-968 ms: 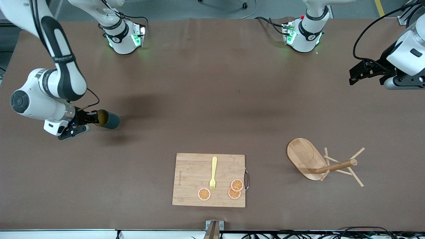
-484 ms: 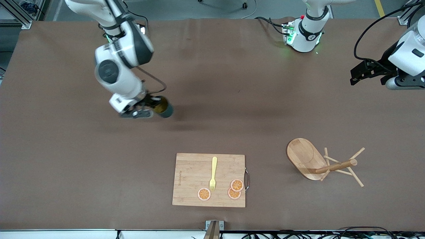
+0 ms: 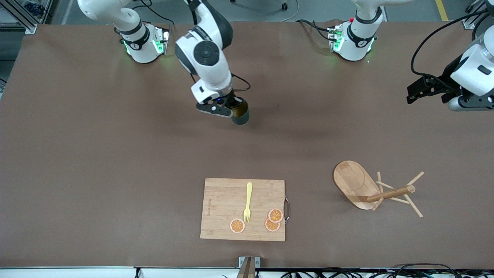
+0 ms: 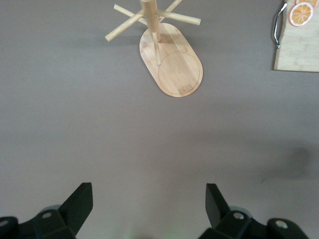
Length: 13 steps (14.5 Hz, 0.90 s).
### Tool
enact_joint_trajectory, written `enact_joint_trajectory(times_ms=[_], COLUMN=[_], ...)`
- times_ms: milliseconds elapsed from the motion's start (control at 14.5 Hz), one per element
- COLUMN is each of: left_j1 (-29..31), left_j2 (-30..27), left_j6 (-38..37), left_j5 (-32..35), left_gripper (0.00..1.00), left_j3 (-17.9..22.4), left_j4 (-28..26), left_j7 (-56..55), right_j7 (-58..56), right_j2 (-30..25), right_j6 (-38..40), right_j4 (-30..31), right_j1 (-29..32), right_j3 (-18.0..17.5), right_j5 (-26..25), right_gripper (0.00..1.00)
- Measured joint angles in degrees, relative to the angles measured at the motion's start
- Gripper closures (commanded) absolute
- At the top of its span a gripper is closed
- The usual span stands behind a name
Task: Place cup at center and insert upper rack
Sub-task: 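Carry the teal mug with the right gripper toward the table center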
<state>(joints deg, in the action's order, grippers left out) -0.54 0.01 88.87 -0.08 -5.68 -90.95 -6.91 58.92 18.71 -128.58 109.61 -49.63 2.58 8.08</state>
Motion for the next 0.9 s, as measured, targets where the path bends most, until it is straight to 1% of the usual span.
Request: enact_joint_trajectory(times_ms=[138, 276, 346, 415, 484, 691, 829, 899], left_j1=[0.01, -0.03, -0.1, -0.23, -0.44, -1.4, -1.67, -1.72], left_j2=[0.9, 1.76, 2.13, 2.45, 2.71, 3.1, 3.06, 3.03], left_j6=[0.74, 1.44, 1.77, 2.04, 2.17, 2.63, 2.66, 2.66], left_j5=[0.0, 0.0, 0.0, 0.0, 0.0, -0.03, -0.05, -0.05], left_gripper=[0.0, 0.0, 0.0, 0.0, 0.0, 0.0, 0.0, 0.0], left_j3=[-0.03, -0.16, -0.31, -0.55, -0.8, -2.25, -4.48, -5.99], left_j4=[-0.01, -0.06, -0.16, -0.27, -0.38, -0.64, -0.64, -0.64], left_j7=[-1.41, -3.56, -4.88, -6.39, -7.87, -13.14, -17.39, -20.04], right_j7=[3.38, 7.47, 9.46, 10.91, 11.79, 12.37, 12.18, 11.38], right_j2=[3.82, 7.89, 9.9, 11.81, 12.71, 14.4, 14.35, 13.79], right_j6=[-1.12, -1.48, -1.63, -1.7, -0.5, -0.87, -0.14, 1.51], right_j4=[-1.87, -4.47, -6.02, -7.63, -8.89, -11.13, -12.63, -13.73], right_j1=[-2.52, -4.65, -5.44, -5.98, -6.27, -6.28, -5.99, -5.55], right_j3=[0.19, 0.29, 0.31, 0.34, 0.43, 1.02, 1.58, 1.79], right_j5=[-0.42, -2.51, -3.39, -3.92, -4.24, -4.48, -4.51, -4.53], right_gripper=[1.0, 0.99, 0.91, 0.47, 0.0, 0.0, 0.0, 0.0])
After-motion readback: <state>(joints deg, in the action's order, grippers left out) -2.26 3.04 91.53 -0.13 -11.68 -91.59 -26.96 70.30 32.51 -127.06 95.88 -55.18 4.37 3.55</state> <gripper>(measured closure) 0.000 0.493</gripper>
